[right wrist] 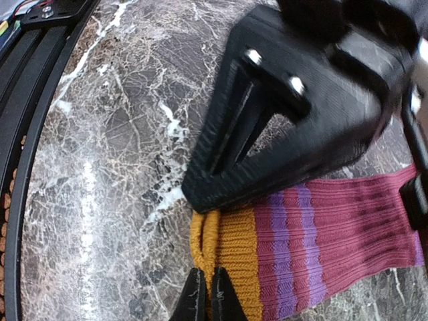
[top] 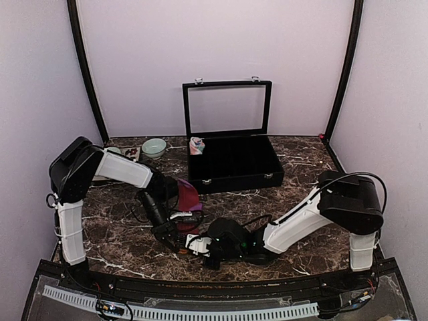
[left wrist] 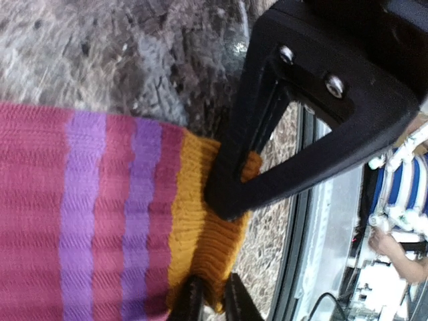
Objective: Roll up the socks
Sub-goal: Roll the sock at the center of the board.
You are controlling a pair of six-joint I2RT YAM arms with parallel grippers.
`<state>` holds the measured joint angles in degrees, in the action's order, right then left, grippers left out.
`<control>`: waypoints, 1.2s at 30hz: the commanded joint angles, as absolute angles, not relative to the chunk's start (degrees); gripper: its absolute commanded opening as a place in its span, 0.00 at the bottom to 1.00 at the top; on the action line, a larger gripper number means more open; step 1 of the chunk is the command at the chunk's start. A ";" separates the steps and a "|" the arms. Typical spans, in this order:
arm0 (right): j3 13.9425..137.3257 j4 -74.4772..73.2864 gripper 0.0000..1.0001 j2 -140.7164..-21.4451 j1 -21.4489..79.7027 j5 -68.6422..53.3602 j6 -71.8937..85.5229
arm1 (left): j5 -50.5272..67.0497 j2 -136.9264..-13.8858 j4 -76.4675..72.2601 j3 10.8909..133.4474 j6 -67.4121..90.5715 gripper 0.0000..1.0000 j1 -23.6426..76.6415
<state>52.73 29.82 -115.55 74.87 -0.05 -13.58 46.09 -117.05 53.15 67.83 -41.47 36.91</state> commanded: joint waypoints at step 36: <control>67.12 -3.97 0.00 -129.68 58.60 -38.73 30.55 | 7.61 -75.16 10.27 35.95 -61.77 0.27 56.67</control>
